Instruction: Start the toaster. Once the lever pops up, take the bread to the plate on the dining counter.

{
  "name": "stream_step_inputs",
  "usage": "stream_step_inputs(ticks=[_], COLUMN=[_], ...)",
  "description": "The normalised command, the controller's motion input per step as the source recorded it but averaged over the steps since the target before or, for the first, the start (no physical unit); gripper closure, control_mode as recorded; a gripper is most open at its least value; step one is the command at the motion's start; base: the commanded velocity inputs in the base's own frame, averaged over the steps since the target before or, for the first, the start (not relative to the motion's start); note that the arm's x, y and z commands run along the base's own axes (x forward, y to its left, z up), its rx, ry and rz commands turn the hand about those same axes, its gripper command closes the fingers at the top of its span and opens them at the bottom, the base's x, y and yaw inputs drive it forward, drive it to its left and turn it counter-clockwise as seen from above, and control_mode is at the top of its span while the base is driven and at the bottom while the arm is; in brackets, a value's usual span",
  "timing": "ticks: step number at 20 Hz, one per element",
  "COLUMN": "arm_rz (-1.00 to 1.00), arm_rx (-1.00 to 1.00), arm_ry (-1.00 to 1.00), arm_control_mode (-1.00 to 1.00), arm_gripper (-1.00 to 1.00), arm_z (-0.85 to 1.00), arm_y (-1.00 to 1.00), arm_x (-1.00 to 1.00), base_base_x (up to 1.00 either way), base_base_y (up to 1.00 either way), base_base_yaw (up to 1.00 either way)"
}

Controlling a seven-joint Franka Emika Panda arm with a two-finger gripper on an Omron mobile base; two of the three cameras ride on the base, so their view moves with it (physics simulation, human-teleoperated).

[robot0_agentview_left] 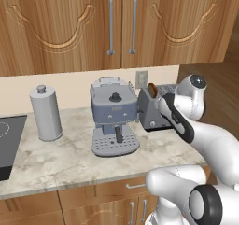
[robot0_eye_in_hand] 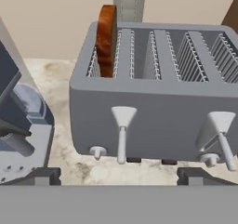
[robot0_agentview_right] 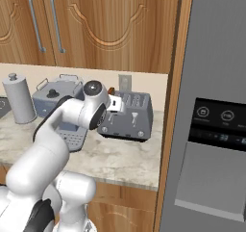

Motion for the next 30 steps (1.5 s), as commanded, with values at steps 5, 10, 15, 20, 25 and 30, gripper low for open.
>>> stream_step_inputs(ticks=[5, 10, 15, 20, 25, 30], arm_rz=[0.00, 0.00, 0.00, 0.00, 0.00, 0.00], arm_rx=[0.00, 0.00, 0.00, 0.00, 0.00, 0.00], arm_ry=[0.00, 0.00, 0.00, 0.01, 0.03, 0.03], arm_control_mode=[-1.00, -1.00, -1.00, -1.00, -1.00, -1.00], arm_gripper=[-1.00, -1.00, -1.00, -1.00, -1.00, -1.00], arm_z=[-0.01, -0.08, -0.17, -0.16, -0.07, -0.08], arm_y=[0.00, 0.00, 0.00, 0.00, 0.00, 0.00], arm_x=[0.10, 0.13, 0.12, 0.13, 0.07, 0.01], base_base_x=[0.00, 0.00, 0.00, 0.00, 0.00, 0.00], base_base_y=[0.00, 0.00, 0.00, 0.00, 0.00, 0.00], base_base_yaw=[0.00, 0.00, 0.00, 0.00, 0.00, 0.00])
